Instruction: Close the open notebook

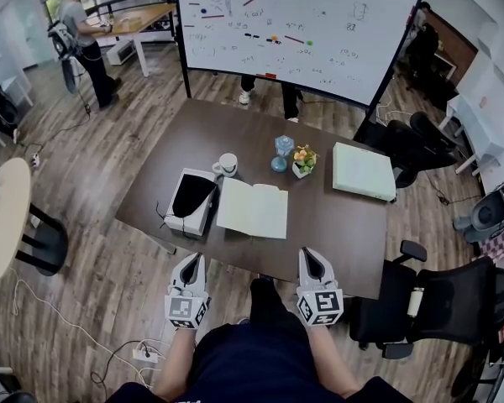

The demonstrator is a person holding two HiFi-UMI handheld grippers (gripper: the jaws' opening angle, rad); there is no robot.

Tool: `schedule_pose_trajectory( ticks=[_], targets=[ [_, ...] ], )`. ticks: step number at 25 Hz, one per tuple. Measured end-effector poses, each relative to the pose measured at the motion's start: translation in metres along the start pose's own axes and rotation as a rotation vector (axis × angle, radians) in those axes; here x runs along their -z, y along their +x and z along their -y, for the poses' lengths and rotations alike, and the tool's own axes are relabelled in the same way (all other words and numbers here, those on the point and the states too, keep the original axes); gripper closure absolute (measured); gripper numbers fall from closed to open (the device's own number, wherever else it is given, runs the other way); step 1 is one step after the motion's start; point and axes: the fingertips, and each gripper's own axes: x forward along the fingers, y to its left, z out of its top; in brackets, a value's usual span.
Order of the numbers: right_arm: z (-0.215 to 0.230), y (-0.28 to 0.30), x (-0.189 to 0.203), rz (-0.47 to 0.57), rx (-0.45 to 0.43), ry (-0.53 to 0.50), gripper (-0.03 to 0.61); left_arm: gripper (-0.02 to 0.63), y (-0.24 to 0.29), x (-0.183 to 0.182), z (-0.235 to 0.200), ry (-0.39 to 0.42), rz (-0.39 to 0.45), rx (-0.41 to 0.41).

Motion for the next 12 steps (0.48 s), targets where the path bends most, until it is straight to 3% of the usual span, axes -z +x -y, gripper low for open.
schedule_pose_trajectory(
  ticks=[4, 12],
  targets=[
    [0.004, 0.002, 0.001, -0.008, -0.004, 0.001, 0.581, 0.627, 0.008, 0.014, -0.003, 0.039, 0.017, -0.028],
    [0.008, 0.024, 0.002, -0.001, -0.028, -0.013, 0.580, 0.627, 0.039, 0.059, -0.013, 0.039, -0.036, -0.028]
  ],
)
